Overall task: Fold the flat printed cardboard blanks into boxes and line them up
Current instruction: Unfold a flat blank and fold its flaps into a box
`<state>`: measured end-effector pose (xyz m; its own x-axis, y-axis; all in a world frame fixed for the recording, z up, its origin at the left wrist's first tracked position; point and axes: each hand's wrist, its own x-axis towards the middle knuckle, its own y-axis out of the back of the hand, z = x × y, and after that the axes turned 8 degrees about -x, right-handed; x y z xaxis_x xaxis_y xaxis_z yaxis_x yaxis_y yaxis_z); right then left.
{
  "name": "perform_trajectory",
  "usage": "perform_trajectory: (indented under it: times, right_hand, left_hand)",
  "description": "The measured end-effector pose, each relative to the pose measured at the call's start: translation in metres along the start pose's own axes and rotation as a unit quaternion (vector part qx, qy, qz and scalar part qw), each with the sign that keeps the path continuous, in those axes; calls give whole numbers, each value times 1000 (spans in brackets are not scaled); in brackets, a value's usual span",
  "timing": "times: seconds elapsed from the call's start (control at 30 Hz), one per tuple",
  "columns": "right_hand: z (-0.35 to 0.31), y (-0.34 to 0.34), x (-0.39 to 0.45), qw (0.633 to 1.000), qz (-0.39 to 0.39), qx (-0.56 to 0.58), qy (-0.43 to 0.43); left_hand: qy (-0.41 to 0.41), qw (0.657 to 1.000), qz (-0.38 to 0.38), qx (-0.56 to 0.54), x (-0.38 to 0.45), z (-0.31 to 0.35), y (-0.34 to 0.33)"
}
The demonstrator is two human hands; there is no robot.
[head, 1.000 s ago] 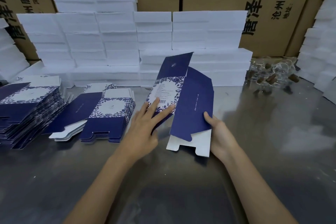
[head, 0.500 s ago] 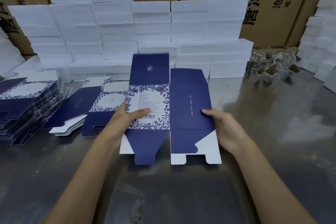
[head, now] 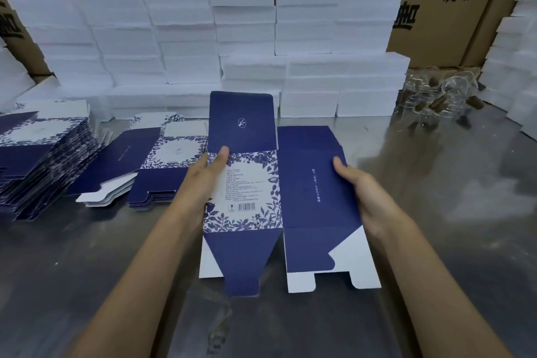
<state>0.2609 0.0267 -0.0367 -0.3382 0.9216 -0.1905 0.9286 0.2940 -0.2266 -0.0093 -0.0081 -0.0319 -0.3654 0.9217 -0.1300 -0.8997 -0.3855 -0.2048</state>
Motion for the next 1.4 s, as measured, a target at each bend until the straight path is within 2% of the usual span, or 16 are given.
perform_trajectory:
  times: [0.07, 0.2, 0.4, 0.57, 0.73, 0.83, 0.9, 1.0, 1.07, 1.2, 1.3, 1.4]
  right_hand:
    - [0, -1, 2, 999, 43, -25, 21]
    - [-3, 3, 4, 995, 88, -9, 48]
    - [2, 8, -2, 1000, 18, -3, 8]
    - [0, 9, 1, 998, 56, -19, 19]
    - [0, 9, 0, 997, -1, 71, -19]
    - [-2, 14, 3, 989, -39, 142, 17]
    - [-2, 13, 5, 987, -49, 144, 41]
    - [1, 6, 6, 994, -55, 55, 80]
    - [4, 0, 5, 991, -72, -22, 115]
    - [10, -12, 5, 984, -55, -66, 154]
    - [14, -22, 5, 977, 8, -145, 156]
    - [21, -34, 9, 956, 74, -236, 159]
  left_hand:
    - [-3, 1000, -12, 19, 0, 1, -1]
    - [-12, 995, -96, 37, -3, -7, -6]
    - [-71, 997, -34, 8, -5, -10, -14]
    - [-82, 995, -28, 55, -2, -16, -19]
    - [-76, 992, 7, 100, -3, -14, -18]
    - [-130, 979, -13, 159, -5, -17, -21]
    - [-141, 973, -67, 171, -7, -13, -21]
    - [-114, 966, -216, 88, -15, -8, -22]
    - [-126, 954, -262, 80, -20, -4, -23]
    - [-174, 949, -230, 126, -22, 5, -22]
    - [-178, 963, -181, 91, -27, 9, -24]
    - [-167, 967, -183, 67, -29, 8, -24]
